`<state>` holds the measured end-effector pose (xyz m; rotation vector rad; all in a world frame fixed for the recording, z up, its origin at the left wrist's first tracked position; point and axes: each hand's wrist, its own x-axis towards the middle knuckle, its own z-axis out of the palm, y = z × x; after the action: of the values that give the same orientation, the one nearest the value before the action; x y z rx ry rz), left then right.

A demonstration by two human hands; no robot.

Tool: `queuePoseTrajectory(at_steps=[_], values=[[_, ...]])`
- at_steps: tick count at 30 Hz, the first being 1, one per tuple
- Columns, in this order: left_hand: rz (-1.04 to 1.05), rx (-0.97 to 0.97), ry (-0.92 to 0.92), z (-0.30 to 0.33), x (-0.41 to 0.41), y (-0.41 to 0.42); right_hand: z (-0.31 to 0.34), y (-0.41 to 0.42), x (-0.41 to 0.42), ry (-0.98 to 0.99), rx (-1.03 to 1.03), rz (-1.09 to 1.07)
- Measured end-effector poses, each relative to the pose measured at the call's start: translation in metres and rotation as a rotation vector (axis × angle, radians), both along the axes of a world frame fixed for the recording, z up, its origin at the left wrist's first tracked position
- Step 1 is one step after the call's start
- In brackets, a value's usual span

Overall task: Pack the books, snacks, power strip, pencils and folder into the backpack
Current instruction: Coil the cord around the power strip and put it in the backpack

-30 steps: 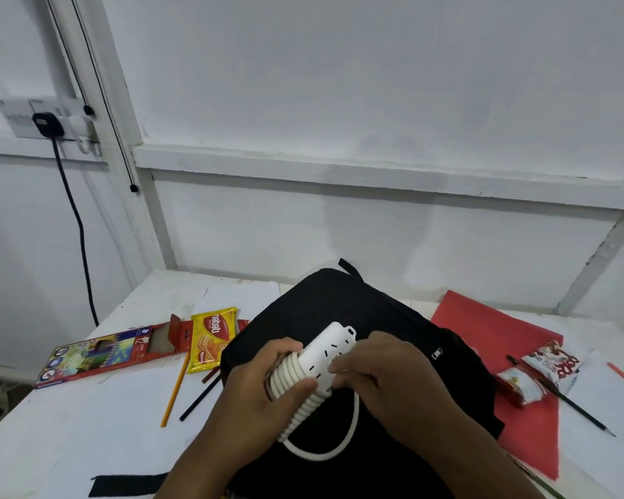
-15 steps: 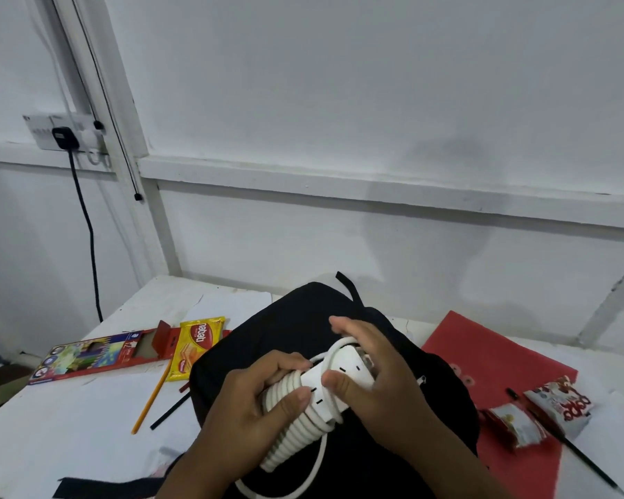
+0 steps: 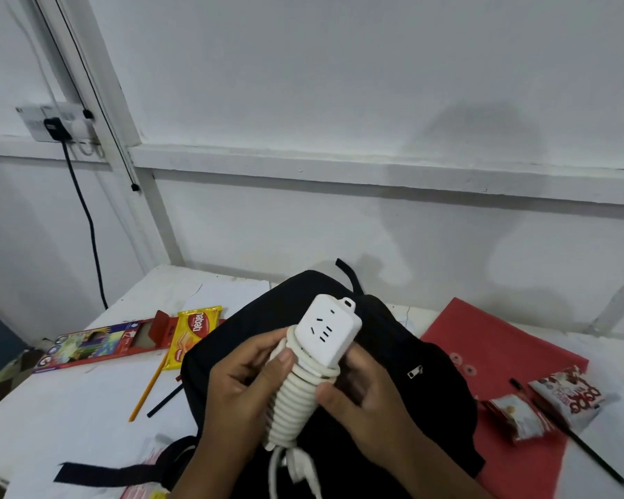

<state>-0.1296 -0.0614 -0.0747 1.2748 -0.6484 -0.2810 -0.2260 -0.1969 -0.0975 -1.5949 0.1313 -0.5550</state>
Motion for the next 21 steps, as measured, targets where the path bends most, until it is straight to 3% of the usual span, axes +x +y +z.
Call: queuePoseTrajectory(at_steps=[6,12,18,21], values=[[0.034,0.053,0.03,-0.007,0.004,0.009,-0.001,0.009,0.005,0.007,0.125,-0.003],[-0.047,0.206,-0.056,-0.003,0.017,0.018,-0.004,0.012,0.016,-0.003,0.041,-0.072],[0.015,0.203,-0.048,-0.001,0.033,0.022,0.0,0.017,0.028,0.047,-0.111,-0.168],[0.036,0.196,-0.019,0.0,0.044,0.024,0.001,0.02,0.032,0.05,-0.086,-0.236]])
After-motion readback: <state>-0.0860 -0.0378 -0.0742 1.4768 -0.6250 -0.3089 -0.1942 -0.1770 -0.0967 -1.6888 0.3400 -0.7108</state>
